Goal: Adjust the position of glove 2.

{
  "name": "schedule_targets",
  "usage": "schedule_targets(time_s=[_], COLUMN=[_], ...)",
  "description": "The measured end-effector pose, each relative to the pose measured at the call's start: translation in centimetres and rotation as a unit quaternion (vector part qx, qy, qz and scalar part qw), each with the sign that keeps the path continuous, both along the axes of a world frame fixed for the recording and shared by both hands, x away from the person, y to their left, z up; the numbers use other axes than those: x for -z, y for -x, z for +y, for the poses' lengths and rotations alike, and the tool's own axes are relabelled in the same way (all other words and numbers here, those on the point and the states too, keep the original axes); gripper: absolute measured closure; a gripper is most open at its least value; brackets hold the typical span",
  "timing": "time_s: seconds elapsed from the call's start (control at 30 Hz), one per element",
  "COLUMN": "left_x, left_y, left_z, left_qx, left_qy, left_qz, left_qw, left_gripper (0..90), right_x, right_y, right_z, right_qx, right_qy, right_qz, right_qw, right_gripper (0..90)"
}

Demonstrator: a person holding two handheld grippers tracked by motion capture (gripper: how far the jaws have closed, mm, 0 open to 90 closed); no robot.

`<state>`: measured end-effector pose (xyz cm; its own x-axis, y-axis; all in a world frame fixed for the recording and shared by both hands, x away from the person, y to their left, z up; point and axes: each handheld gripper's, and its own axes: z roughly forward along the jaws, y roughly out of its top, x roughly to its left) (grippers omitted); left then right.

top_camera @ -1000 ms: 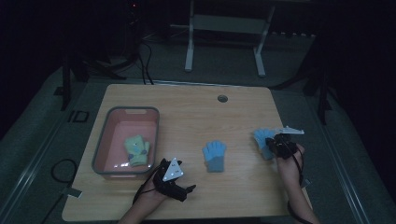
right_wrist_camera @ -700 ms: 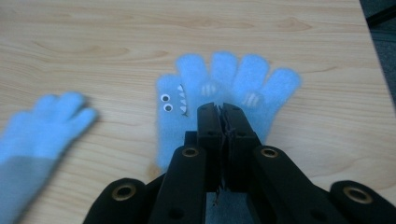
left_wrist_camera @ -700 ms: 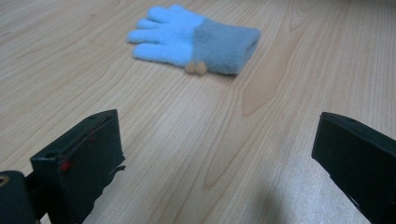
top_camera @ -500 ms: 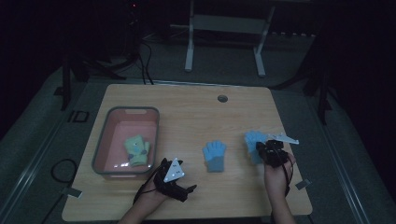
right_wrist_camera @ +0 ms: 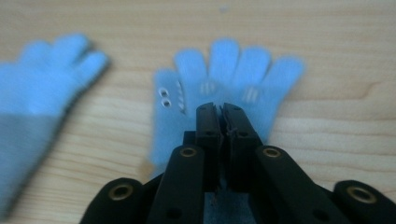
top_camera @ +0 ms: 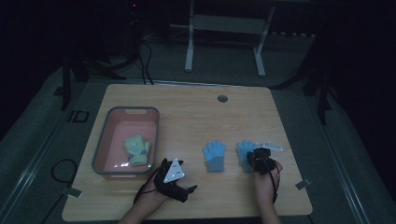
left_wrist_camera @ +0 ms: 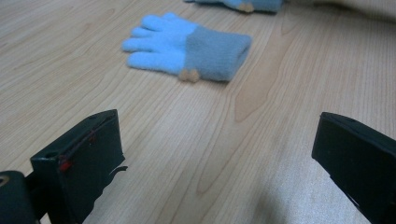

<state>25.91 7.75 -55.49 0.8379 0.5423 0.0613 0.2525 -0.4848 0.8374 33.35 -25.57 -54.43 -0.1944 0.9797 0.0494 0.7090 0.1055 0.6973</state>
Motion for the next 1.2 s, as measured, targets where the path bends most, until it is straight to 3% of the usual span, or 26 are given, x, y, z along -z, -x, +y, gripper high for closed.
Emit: schedule_targets(time_s=[0.33,0.47,0.6,0.7,0.8,0.9,0.93,1.0,1.07,1.2], left_x=[0.1,0.1,0.1,0.1,0.1,0.1,0.1,0.1,0.1,0.1], left_y=[0.1,0.1,0.1,0.1,0.1,0.0,0.0,0.0,-0.1,0.0], left_z=[0.0,0.0,-0.1,-0.1,-0.1,0.0,0.0,0.1,0.2,0.3], left_qx=[0.000,0.001,0.003,0.004,0.004,0.003,0.003,0.002,0.003,0.003], left_qy=[-0.001,0.001,0.000,0.001,0.003,0.004,0.003,0.007,0.014,0.010], left_qz=[0.002,0.003,0.003,0.003,0.003,0.004,0.006,0.008,0.013,0.012], left_qw=[1.0000,1.0000,1.0000,1.0000,1.0000,1.0000,1.0000,0.9999,0.9998,0.9999], left_gripper=[2.1,2.1,2.1,2.1,2.1,2.1,2.1,2.1,2.1,2.1], right_x=[0.2,-1.0,-2.5,-3.6,-4.3,-4.7,-4.7,-4.7,-4.3,-2.9], right_y=[-0.1,0.0,-0.1,-0.4,-1.0,-1.7,-1.9,-2.0,-2.0,-2.0], right_z=[-0.1,-0.4,-0.7,-1.2,-2.1,-3.4,-3.8,-4.3,-4.6,-4.8], right_qx=[-0.019,-0.046,-0.075,-0.109,-0.140,-0.169,-0.183,-0.196,-0.220,-0.240], right_qy=[-0.007,-0.005,0.003,0.020,0.015,-0.012,-0.022,-0.008,-0.001,0.013], right_qz=[0.007,0.006,-0.010,-0.020,-0.022,-0.018,-0.019,-0.024,-0.029,-0.025], right_qw=[0.9998,0.9989,0.9971,0.9936,0.9898,0.9854,0.9826,0.9803,0.9752,0.9704], right_gripper=[73.5,70.2,66.6,65.1,64.2,64.6,65.6,66.4,66.4,66.4])
